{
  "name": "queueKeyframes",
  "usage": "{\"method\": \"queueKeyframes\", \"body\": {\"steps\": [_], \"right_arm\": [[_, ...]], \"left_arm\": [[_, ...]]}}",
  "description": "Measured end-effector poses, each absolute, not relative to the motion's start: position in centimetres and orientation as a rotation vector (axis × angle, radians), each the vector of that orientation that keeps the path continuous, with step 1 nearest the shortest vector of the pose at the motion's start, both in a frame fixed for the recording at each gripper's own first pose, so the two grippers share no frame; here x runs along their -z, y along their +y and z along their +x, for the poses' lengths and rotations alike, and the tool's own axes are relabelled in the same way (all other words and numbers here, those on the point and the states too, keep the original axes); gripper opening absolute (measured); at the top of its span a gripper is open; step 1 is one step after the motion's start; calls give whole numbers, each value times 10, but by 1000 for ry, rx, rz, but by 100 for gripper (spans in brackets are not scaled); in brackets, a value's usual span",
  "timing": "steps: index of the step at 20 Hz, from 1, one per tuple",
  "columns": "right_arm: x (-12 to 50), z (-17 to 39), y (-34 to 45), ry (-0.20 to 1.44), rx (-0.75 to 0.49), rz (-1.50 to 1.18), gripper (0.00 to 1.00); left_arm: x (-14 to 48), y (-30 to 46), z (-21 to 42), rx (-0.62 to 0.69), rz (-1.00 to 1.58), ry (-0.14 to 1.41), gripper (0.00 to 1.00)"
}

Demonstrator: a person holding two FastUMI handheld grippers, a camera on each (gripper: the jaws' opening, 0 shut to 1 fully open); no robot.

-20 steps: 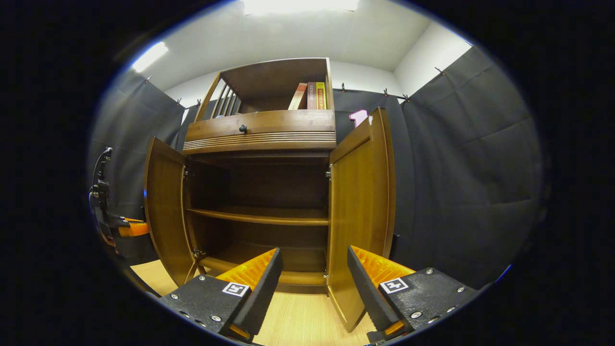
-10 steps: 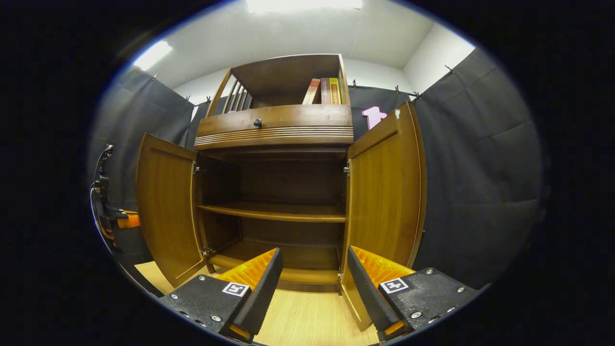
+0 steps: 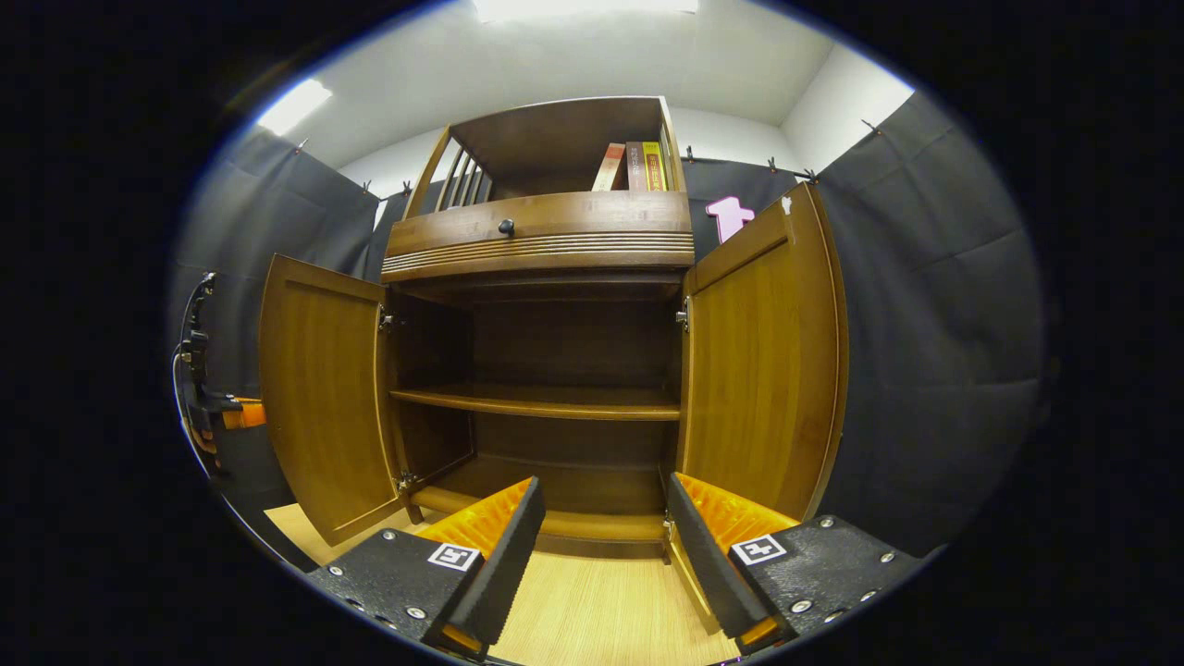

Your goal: Open the right door of the double-door shoe cabinet with the right hand, and open the left door with the left hand.

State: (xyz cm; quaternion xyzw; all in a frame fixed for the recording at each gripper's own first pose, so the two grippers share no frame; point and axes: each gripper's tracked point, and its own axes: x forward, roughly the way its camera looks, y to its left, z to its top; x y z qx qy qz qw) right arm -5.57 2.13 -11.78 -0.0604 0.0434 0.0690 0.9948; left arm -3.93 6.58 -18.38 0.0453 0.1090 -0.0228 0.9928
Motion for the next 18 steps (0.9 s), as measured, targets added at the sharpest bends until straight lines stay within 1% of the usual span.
{"method": "queueKeyframes", "body": {"steps": [4, 6, 7, 8, 9, 11, 15, 16, 17, 18], "right_arm": [[117, -53, 28, 91, -149, -105, 94], [114, -52, 30, 87, -149, -106, 94], [113, -51, 30, 84, -148, -106, 94], [111, -49, 31, 81, -148, -104, 94], [109, -48, 31, 77, -147, -99, 94], [104, -42, 33, 71, -146, -88, 94], [94, -33, 29, 54, -129, -89, 94], [90, -30, 28, 48, -126, -91, 73], [87, -29, 26, 42, -123, -90, 84], [84, -28, 25, 38, -121, -90, 94]], "left_arm": [[180, 79, -45, 20, 85, 225, 12], [169, 94, -50, -19, 82, 208, 7], [162, 102, -54, -37, 78, 196, 0], [159, 103, -55, -29, 53, 190, 0], [157, 99, -59, -17, 20, 190, 7], [148, 88, -62, 9, -16, 185, 7], [133, 65, -66, 15, 4, 179, 8], [128, 55, -65, 19, 8, 173, 8], [121, 45, -67, 27, 14, 164, 3], [114, 36, -66, 36, 19, 153, 9]]}}
